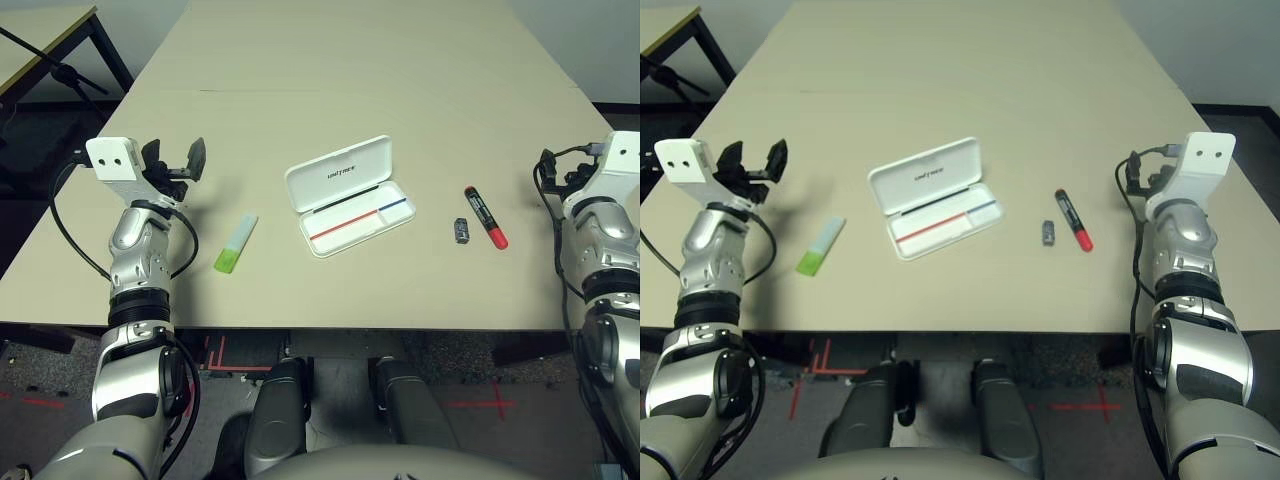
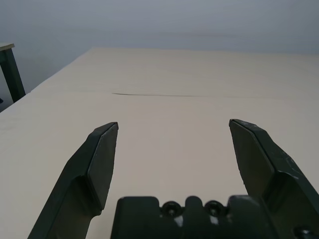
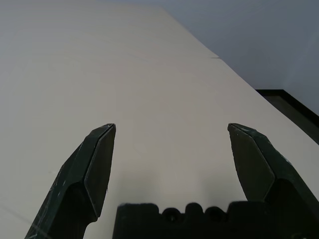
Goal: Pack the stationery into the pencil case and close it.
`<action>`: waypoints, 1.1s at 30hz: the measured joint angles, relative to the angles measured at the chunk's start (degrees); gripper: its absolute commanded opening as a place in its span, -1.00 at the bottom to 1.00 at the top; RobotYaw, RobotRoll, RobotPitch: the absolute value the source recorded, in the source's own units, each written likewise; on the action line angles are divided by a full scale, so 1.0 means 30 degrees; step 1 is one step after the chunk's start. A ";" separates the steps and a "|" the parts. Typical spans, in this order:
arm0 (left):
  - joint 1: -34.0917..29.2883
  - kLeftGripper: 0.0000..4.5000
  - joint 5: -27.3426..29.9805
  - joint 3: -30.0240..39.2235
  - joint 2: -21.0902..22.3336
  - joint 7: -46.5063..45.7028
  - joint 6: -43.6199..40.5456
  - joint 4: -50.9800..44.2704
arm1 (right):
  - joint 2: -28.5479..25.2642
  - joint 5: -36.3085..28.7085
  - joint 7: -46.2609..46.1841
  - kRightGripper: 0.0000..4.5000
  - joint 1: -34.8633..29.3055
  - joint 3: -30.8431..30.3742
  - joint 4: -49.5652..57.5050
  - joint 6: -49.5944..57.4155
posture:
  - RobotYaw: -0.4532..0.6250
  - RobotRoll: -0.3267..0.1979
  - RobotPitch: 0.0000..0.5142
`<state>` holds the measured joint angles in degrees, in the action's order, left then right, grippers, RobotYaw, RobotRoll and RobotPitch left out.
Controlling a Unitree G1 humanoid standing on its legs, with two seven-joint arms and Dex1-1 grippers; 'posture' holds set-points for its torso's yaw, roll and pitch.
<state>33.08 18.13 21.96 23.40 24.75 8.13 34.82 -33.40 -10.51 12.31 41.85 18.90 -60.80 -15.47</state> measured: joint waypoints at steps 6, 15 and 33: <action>-0.0001 0.99 0.0001 0.0000 -0.0001 -0.0001 0.0000 -0.0016 | 0.0003 0.0009 0.0008 1.00 0.0050 -0.0029 0.0000 0.0001 | -0.26 0.25 -0.38; -0.0033 0.99 0.0018 -0.0005 -0.0001 0.0028 -0.0147 -0.0149 | 0.0003 0.0006 0.0423 1.00 0.0020 -0.0036 0.0265 0.0049 | -0.29 0.25 -0.37; -0.0776 0.99 0.0239 0.0061 0.0930 0.0412 -0.1356 -0.1914 | -0.2907 -0.0027 0.8872 1.00 -0.1324 -0.1286 0.3792 0.3051 | -0.25 0.25 -0.39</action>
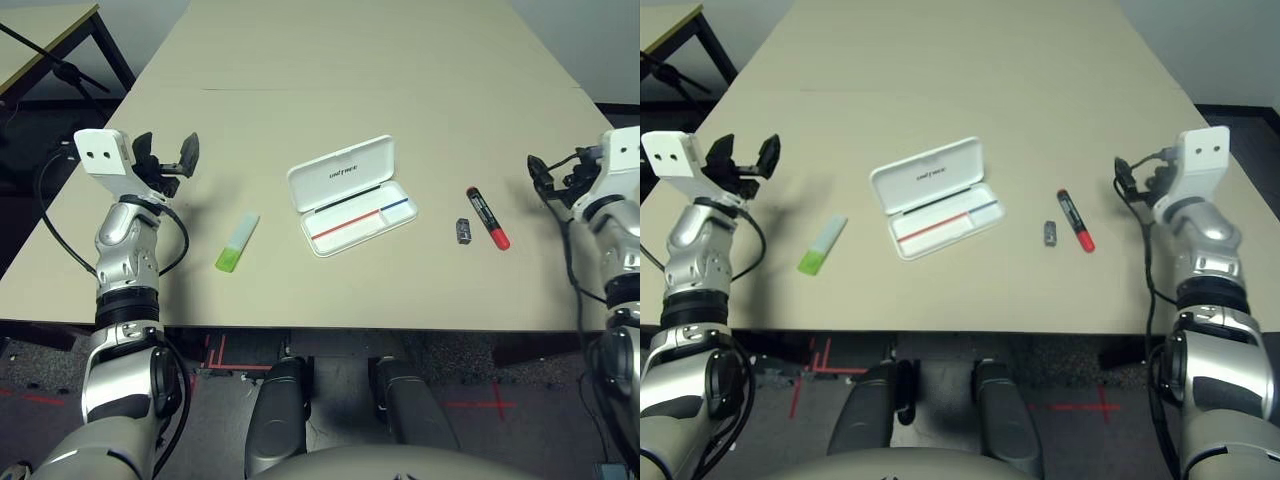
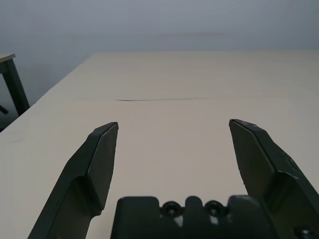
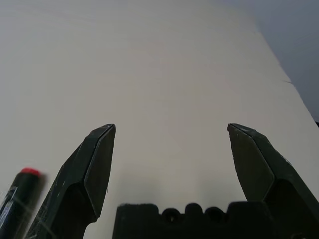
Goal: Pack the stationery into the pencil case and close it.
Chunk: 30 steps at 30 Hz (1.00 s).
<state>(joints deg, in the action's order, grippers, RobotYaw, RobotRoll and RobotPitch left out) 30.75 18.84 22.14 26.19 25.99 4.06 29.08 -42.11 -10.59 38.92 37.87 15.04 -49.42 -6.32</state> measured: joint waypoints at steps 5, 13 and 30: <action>-0.0840 0.99 0.0203 0.0002 0.0243 0.0246 -0.0822 -0.1202 | -0.0976 -0.0233 0.4953 1.00 -0.0338 -0.1167 0.1589 0.1377 | -0.23 0.25 -0.39; -0.2861 0.99 0.1254 -0.0167 0.1172 0.1778 -0.2980 -0.4624 | -0.1729 -0.0735 1.0019 1.00 -0.0914 -0.2491 0.3920 0.4070 | -0.18 0.25 -0.39; -0.6481 0.99 0.2575 -0.7225 0.5610 0.7706 -1.1924 -1.6145 | -0.1736 0.0245 1.1012 1.00 -0.0634 -0.3568 0.3475 0.4128 | -0.12 0.25 -0.47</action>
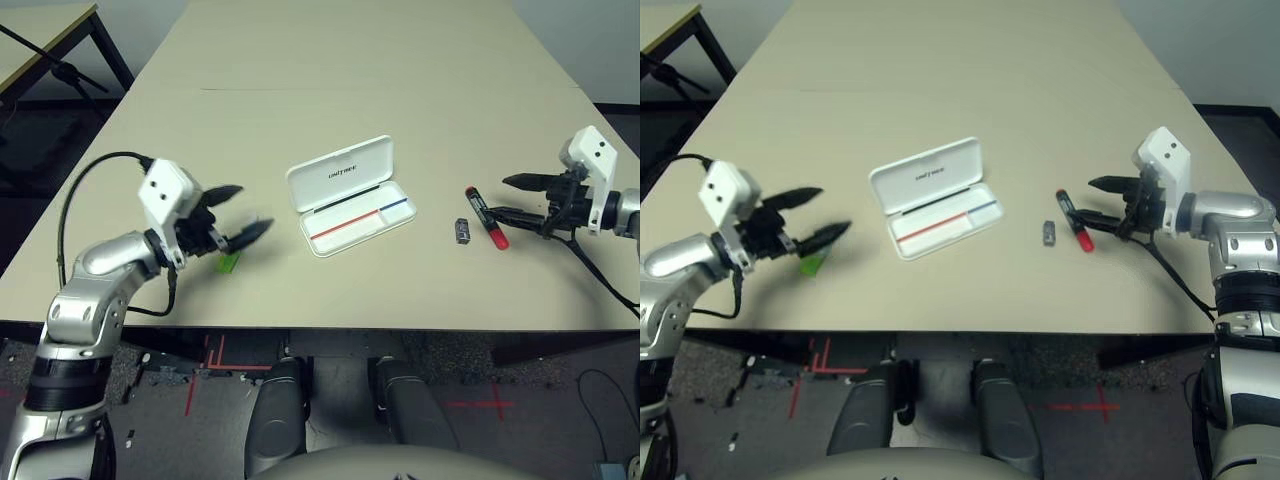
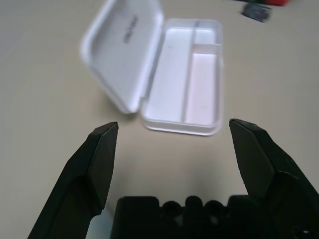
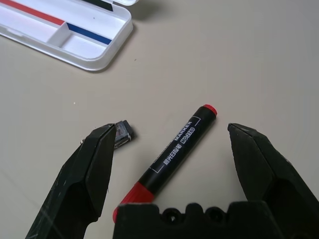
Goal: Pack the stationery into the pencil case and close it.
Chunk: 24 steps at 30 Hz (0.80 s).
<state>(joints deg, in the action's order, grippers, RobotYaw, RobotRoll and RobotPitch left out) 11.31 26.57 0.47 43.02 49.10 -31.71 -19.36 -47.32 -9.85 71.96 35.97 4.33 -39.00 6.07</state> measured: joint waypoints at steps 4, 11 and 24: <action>0.1560 0.99 -0.0355 -0.1899 0.0371 0.0142 -0.1806 -0.0916 | 0.0038 0.0315 0.0032 1.00 0.0317 -0.0433 -0.0492 -0.0374 | -0.12 0.25 -0.48; 0.3894 0.99 -0.2185 -0.5556 0.0172 0.0303 -0.3023 -0.0679 | 0.0177 0.0376 0.0037 1.00 0.0386 -0.0502 -0.0604 -0.0617 | -0.14 0.25 -0.51; 0.6039 0.99 -0.4994 -0.8423 -0.1477 0.0927 -0.2538 0.1939 | 0.0525 0.0382 -0.0089 1.00 0.0098 -0.0550 -0.0464 -0.0728 | -0.18 0.25 -0.51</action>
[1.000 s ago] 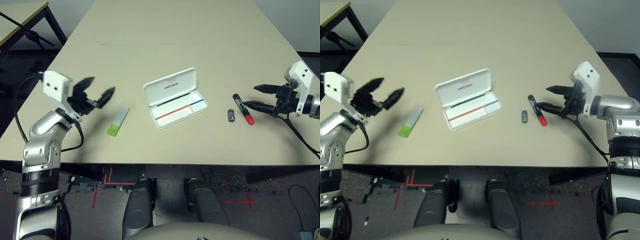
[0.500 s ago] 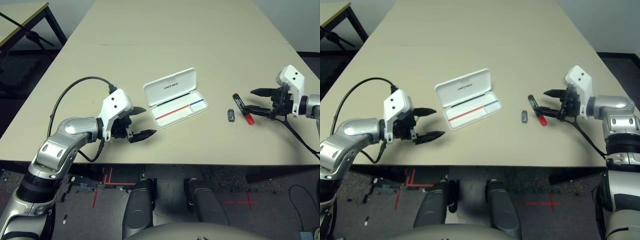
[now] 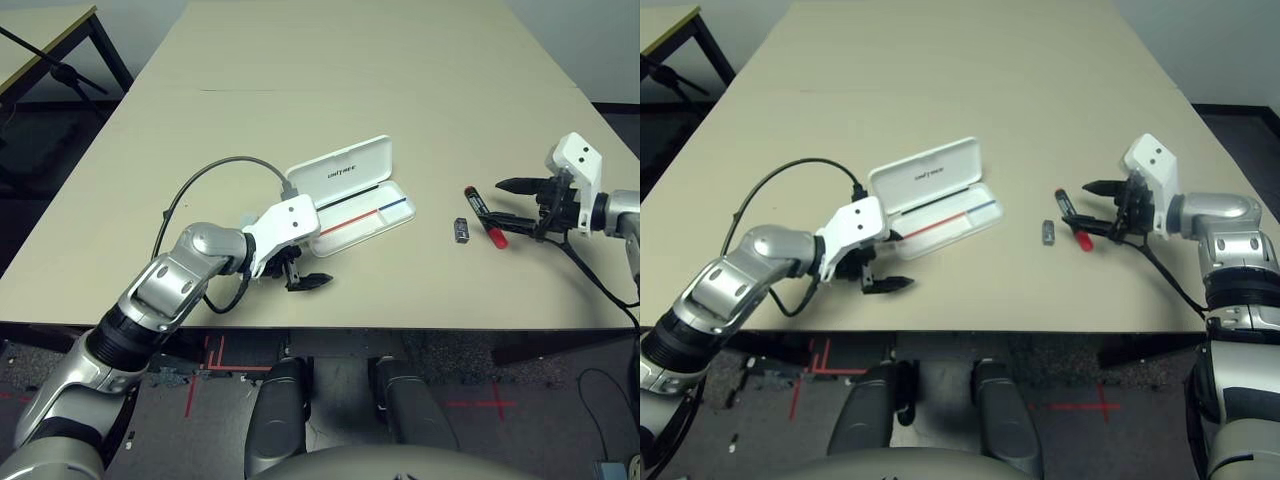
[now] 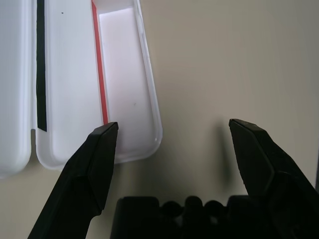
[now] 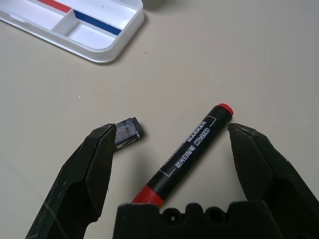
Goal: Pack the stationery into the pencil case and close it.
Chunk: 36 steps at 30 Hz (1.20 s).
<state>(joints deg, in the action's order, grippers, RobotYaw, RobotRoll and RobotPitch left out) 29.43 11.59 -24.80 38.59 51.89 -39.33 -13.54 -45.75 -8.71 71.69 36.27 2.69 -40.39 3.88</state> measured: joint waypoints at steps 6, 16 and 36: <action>0.0524 0.99 -0.0612 -0.0592 -0.0821 0.0433 0.0193 0.0640 | 0.0064 0.0001 -0.0094 1.00 -0.0206 -0.0001 0.0042 -0.0046 | -0.20 0.25 -0.50; 0.1268 0.82 -0.1385 -0.0917 -0.1372 0.1234 0.0286 0.2078 | 0.0118 -0.0001 -0.0307 1.00 -0.0385 -0.0001 0.0432 -0.0052 | -0.22 0.25 -0.48; 0.2102 -0.99 -0.2638 -0.0968 -0.1318 0.2375 0.0910 0.3463 | 0.0135 -0.0019 -0.0554 1.00 -0.1017 0.0003 0.1096 -0.0052 | -0.25 0.25 -0.48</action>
<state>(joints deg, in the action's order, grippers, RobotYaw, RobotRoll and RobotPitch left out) 35.73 3.67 -27.70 34.64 59.01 -36.60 -3.15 -45.34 -8.77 70.03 33.22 2.69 -37.10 3.73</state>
